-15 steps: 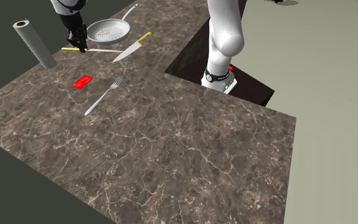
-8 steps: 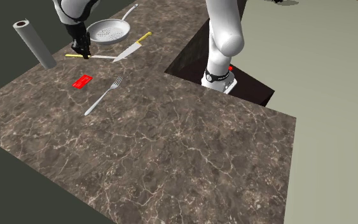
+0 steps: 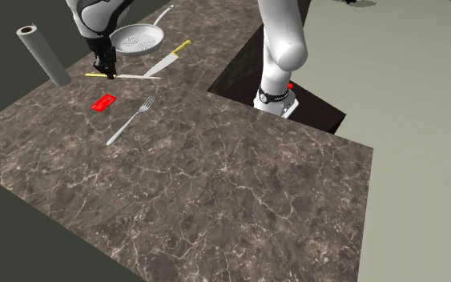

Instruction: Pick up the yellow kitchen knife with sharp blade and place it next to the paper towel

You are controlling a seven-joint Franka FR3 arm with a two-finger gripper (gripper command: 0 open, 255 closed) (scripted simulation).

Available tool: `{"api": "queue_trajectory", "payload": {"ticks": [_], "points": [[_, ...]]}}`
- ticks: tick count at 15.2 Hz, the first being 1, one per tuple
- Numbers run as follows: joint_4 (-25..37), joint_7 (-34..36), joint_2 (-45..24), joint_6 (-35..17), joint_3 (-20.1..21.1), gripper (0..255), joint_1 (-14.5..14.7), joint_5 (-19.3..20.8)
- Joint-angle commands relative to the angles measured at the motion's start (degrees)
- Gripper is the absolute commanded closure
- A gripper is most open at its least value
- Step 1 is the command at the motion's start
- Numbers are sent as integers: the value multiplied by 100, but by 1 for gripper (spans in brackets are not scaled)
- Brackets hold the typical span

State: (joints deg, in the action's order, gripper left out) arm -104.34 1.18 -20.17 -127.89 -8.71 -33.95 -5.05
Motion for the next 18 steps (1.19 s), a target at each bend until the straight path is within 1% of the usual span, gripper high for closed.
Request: {"api": "queue_trajectory", "payload": {"ticks": [1, 3, 4, 9, 13, 18], "points": [[-1, 0, 0, -3, 0, 255, 0, 0], [-1, 0, -1, -2, 0, 255, 0, 0], [-1, 0, -1, -2, 0, 0, 0, 0], [-1, 0, -1, -2, 0, 0, 0, 0], [249, 52, 354, 597, -34, 0, 17, 82], [249, 52, 354, 597, -33, 0, 17, 82]]}}
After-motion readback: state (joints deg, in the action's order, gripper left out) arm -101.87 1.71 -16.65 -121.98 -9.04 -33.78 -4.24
